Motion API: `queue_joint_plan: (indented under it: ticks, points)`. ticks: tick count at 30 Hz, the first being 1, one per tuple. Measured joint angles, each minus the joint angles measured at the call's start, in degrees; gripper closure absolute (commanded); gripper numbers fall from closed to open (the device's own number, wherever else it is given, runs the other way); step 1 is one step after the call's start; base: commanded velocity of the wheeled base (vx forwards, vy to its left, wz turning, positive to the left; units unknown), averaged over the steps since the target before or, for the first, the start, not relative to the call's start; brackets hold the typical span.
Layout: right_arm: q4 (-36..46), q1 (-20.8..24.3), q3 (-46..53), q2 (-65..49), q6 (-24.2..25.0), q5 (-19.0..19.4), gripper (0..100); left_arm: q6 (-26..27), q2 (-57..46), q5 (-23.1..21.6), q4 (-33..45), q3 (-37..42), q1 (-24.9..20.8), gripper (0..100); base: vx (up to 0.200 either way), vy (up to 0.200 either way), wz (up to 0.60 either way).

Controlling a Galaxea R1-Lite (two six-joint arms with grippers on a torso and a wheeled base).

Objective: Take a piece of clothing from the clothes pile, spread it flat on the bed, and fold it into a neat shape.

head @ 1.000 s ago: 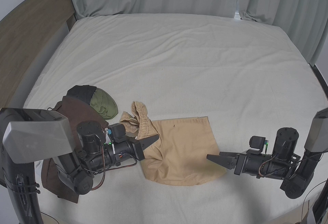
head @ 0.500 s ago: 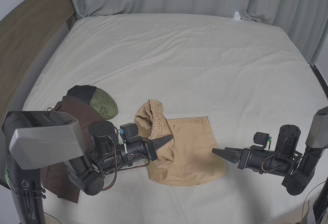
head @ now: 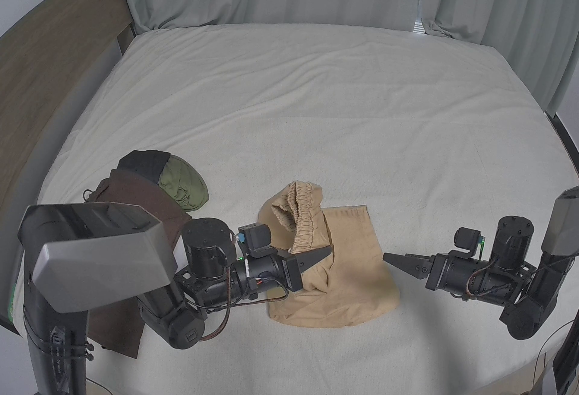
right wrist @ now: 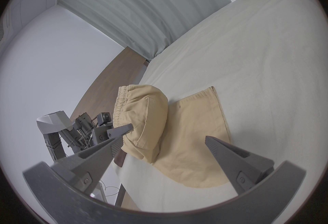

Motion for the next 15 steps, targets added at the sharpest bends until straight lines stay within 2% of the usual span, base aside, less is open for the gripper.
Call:
queue_joint_plan:
  ticks: [15]
  points:
    - [0.00, -1.49, -0.54, 0.50, 0.02, -0.01, 0, -0.44, 4.19, -0.35, 1.65, -4.83, -2.71, 100, 0.000, 0.000, 0.00]
